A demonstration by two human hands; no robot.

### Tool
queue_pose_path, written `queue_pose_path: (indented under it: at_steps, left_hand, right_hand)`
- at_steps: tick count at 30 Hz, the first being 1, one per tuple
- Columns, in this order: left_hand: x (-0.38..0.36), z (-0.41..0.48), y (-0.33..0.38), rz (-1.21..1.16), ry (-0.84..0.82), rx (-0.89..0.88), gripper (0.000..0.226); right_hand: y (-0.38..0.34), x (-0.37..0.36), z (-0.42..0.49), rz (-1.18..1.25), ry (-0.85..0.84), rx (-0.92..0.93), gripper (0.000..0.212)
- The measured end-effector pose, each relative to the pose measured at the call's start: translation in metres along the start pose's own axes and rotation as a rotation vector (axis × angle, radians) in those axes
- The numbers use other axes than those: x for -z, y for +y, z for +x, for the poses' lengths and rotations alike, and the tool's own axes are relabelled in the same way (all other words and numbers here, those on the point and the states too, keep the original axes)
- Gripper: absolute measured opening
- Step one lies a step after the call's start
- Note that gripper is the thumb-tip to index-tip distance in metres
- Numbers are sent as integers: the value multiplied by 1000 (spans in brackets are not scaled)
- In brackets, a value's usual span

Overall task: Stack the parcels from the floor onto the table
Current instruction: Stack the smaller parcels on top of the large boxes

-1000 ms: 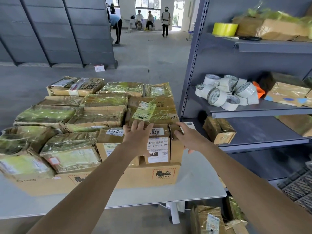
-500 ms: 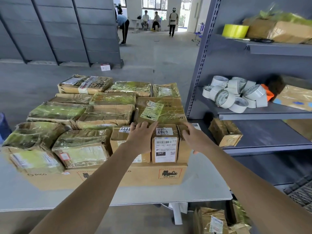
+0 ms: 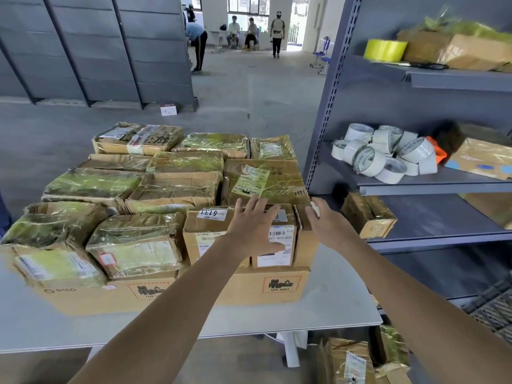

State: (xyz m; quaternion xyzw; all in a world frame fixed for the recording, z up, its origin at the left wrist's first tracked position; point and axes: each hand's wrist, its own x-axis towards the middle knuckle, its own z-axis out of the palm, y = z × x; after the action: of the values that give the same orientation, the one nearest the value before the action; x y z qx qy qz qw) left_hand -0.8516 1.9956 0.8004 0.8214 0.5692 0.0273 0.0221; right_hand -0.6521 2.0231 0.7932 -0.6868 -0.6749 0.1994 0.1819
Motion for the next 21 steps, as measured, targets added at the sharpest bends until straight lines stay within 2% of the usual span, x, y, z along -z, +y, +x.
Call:
queue_pose_path:
  at_steps: [9, 13, 15, 18, 21]
  left_hand:
    - [5, 18, 18, -49, -5, -57, 90]
    - [3, 25, 19, -20, -5, -72, 94]
    - [2, 30, 21, -9, -16, -68, 98]
    - [-2, 36, 22, -10, -63, -52, 103]
    - [-8, 37, 21, -7, -81, -51, 99]
  right_hand:
    - [9, 7, 2, 82, 28, -109, 36]
    - [11, 8, 12, 197, -38, -117, 40]
    - [11, 9, 21, 334, -58, -165, 40]
    - [8, 5, 32, 477, -125, -257, 51]
    - [6, -6, 37, 548, -222, -254, 61]
